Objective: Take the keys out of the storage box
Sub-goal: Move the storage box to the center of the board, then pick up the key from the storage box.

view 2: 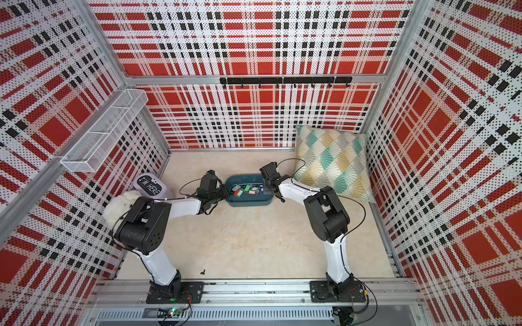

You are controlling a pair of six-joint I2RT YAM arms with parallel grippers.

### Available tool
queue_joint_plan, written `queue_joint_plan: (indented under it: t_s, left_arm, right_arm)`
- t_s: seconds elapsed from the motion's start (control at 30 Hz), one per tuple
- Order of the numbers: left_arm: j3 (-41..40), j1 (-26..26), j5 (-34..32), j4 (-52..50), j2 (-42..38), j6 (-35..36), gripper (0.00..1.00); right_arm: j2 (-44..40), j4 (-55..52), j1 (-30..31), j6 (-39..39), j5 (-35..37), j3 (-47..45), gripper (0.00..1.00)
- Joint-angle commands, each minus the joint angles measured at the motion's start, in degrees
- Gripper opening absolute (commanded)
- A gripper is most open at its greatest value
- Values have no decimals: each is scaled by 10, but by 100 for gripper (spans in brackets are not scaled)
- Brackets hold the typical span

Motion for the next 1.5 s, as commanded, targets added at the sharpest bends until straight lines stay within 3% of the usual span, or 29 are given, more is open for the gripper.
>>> queue_joint_plan:
  t_s: [0.0,0.1,0.2,0.3,0.37,0.4,0.57,0.7,0.83,1.03,1.27,1.47]
  left_arm:
    - [30,8,40,39,21,5,19]
    - [45,13,52,36,32,9,24]
    - [37,21,55,39,19,9,47]
    - [16,50,58,41,-14,13,60]
    - [-2,66,62,40,-48,18,90]
    - [-12,74,63,41,-63,20,99]
    - [-72,112,42,44,-164,53,99]
    - [-104,119,-17,49,-207,95,99]
    - [-127,130,-28,72,-210,113,99]
    - [-143,154,10,104,-193,126,99]
    - [-146,157,17,111,-186,128,99]
    - [-146,158,19,113,-183,128,99]
  right_arm:
    - [29,8,-10,-9,7,26,12]
    - [38,4,-15,-17,6,42,21]
    - [35,-10,-16,-26,6,50,39]
    - [13,-27,-16,-36,8,49,52]
    - [-9,-41,-16,-46,13,51,58]
    - [-19,-47,-16,-51,12,54,60]
    - [-54,-50,0,-89,-42,73,62]
    - [-11,-64,40,-108,-78,127,59]
    - [58,-95,50,-97,-79,194,51]
    - [116,-130,42,-94,-59,255,51]
    - [169,-144,36,-76,-63,294,42]
    - [185,-144,26,-66,-70,299,41]
